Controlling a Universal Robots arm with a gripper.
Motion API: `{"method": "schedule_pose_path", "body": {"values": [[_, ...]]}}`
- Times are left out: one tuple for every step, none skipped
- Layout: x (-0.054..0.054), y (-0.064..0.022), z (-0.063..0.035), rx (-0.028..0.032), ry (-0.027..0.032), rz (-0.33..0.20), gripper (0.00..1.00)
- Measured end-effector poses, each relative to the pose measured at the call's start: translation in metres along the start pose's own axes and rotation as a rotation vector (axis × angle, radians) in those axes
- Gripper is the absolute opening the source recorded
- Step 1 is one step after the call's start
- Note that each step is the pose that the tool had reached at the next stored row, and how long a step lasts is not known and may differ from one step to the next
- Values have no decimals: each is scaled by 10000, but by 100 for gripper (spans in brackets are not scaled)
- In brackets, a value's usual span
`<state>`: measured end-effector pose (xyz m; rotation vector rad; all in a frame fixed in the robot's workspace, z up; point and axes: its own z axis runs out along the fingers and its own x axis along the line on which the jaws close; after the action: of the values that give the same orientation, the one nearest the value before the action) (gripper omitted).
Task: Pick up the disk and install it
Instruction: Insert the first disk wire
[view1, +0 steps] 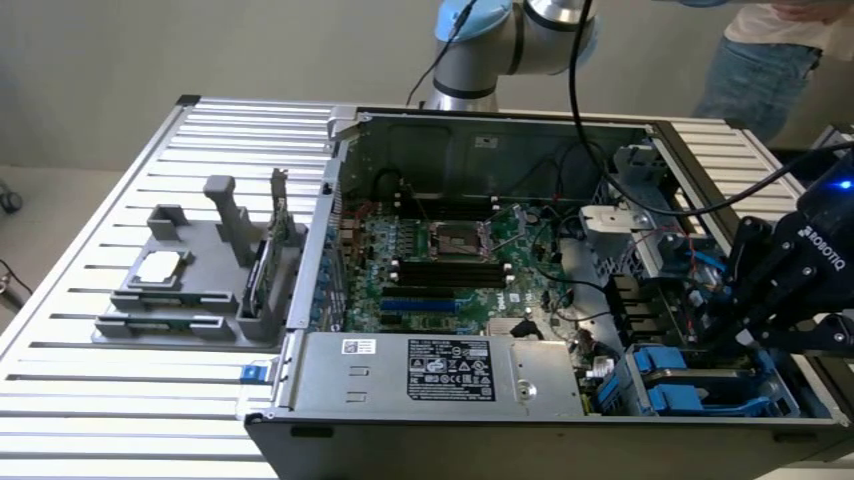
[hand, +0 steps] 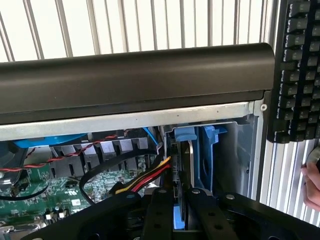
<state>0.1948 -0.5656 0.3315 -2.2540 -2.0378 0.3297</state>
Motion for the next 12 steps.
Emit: {"method": "schedule_pose_path", "body": {"values": [[0, 2, 0, -3, 4, 9, 16], [0, 5, 0, -5, 5, 15, 16], [1, 7, 0, -7, 7, 19, 16], [1, 8, 0, -11, 8, 21, 16], [1, 8, 1, -16, 7, 24, 16], [0, 9, 3, -19, 7, 25, 16], [0, 10, 5, -23, 7, 28, 16], [-2, 10, 8, -31, 9, 30, 16], [-4, 11, 13, -43, 11, 32, 16], [-8, 12, 18, -53, 14, 34, 16], [-11, 13, 24, -62, 17, 35, 16], [-16, 14, 27, -75, 16, 36, 16]]}}
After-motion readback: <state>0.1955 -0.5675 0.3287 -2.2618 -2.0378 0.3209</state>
